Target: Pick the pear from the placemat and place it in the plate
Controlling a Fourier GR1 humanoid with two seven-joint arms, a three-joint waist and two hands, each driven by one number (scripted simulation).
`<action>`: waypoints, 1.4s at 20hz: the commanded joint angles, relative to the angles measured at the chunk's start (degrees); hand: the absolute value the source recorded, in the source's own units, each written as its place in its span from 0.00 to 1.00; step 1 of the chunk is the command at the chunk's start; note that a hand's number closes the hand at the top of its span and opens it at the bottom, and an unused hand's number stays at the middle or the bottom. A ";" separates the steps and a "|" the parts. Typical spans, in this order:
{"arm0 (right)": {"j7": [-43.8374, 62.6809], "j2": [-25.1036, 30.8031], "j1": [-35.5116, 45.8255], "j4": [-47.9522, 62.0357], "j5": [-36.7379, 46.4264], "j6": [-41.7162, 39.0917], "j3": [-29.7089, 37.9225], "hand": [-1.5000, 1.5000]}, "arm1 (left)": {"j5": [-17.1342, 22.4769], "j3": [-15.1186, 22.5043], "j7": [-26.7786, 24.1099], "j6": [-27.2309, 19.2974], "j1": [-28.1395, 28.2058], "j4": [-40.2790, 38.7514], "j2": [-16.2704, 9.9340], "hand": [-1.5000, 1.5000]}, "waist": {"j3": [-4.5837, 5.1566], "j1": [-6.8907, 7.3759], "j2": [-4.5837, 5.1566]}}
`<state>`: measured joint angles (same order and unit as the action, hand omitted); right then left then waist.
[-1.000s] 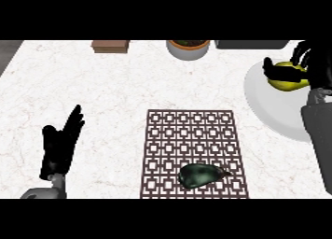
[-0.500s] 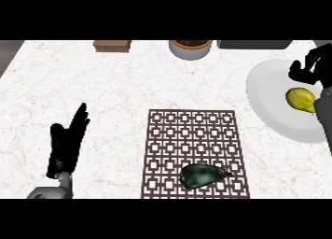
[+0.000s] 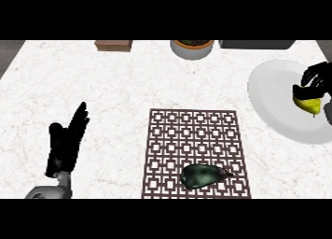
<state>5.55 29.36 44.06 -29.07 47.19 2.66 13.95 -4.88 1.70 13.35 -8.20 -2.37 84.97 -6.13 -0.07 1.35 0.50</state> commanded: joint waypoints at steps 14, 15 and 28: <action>-29.08 1.99 -1.10 3.28 -24.90 -7.05 20.98 0.00 | 0.74 -1.79 -2.37 0.43 0.22 -3.30 0.15 0.50 | -0.03 -1.90 -0.46; -29.23 2.68 -1.23 3.98 -26.08 -8.38 21.92 0.00 | 0.35 -2.02 -0.85 0.00 0.93 -0.94 -0.61 0.50 | -0.05 -1.20 -0.45; -41.73 5.90 -5.69 11.44 -30.68 -16.56 21.10 0.00 | -1.97 0.20 0.65 -0.85 -0.56 -0.39 1.85 0.50 | -0.03 -0.36 -0.15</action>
<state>-32.60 34.84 39.39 -19.61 17.34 -13.40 35.54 -5.35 0.59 13.20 -7.68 -2.96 83.85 -5.78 -0.09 0.86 0.33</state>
